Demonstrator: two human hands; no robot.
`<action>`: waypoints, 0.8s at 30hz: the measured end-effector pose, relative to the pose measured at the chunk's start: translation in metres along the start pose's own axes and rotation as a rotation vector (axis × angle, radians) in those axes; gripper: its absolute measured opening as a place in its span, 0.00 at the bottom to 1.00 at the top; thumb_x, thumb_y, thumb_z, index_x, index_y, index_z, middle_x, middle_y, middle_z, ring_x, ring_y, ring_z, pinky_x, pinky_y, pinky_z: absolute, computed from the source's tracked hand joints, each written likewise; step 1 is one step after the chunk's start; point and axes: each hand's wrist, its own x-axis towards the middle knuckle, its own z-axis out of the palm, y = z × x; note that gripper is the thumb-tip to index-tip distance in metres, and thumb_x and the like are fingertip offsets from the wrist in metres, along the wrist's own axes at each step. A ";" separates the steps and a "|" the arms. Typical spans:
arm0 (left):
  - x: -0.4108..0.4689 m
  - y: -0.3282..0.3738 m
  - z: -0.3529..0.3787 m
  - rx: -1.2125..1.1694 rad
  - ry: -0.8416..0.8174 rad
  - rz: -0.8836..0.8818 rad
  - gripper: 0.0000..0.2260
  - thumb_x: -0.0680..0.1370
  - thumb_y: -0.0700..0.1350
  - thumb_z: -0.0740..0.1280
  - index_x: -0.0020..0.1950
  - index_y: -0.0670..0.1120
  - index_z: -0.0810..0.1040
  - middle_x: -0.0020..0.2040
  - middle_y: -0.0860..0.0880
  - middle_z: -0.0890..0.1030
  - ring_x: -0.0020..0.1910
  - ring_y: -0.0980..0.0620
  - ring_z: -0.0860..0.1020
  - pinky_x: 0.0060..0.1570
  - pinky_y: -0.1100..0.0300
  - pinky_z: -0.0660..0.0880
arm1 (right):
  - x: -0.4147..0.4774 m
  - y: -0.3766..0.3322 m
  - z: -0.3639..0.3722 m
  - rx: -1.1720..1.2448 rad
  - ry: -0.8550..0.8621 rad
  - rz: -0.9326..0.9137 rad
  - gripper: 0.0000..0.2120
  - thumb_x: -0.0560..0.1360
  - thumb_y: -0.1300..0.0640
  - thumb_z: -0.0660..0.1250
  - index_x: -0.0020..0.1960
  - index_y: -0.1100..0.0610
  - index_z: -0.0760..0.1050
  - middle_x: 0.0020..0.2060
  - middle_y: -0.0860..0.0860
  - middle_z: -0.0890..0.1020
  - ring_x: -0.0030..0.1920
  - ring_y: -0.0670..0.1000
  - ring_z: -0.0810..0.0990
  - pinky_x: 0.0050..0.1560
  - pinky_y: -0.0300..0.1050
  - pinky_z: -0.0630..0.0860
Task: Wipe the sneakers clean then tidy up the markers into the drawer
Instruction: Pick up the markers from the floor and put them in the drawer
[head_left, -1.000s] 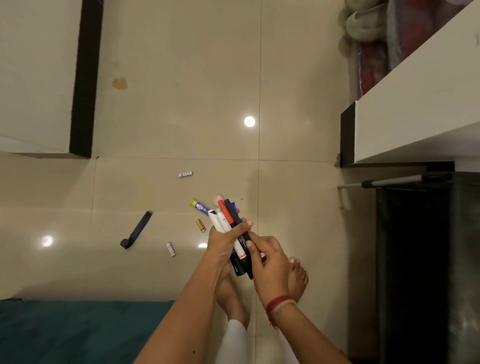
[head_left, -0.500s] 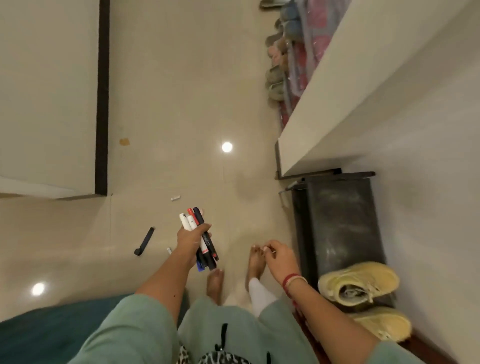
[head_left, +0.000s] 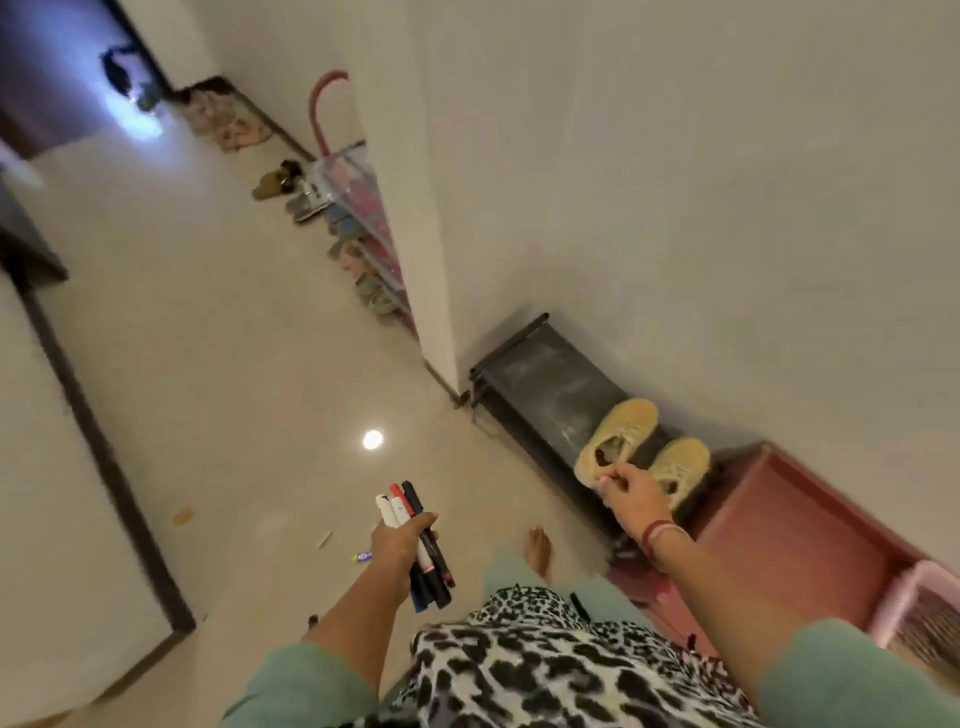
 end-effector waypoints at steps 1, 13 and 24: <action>-0.003 -0.004 0.002 0.047 -0.018 0.014 0.19 0.71 0.38 0.73 0.59 0.35 0.73 0.41 0.39 0.80 0.36 0.45 0.79 0.35 0.55 0.76 | -0.015 0.014 -0.006 0.042 0.034 0.034 0.05 0.76 0.60 0.64 0.44 0.52 0.76 0.34 0.51 0.80 0.39 0.54 0.78 0.43 0.44 0.73; -0.083 -0.058 0.104 0.760 -0.273 0.151 0.11 0.73 0.35 0.71 0.51 0.33 0.72 0.35 0.40 0.77 0.31 0.45 0.75 0.30 0.58 0.69 | -0.220 0.241 -0.043 0.686 0.593 0.772 0.11 0.75 0.63 0.64 0.36 0.52 0.78 0.32 0.55 0.80 0.38 0.54 0.78 0.38 0.43 0.74; -0.180 -0.211 0.245 0.856 -0.399 0.140 0.09 0.72 0.33 0.71 0.48 0.37 0.73 0.37 0.38 0.78 0.33 0.44 0.77 0.34 0.55 0.75 | -0.313 0.387 -0.117 0.799 0.629 0.843 0.09 0.76 0.64 0.62 0.40 0.55 0.77 0.36 0.55 0.80 0.38 0.55 0.78 0.36 0.41 0.70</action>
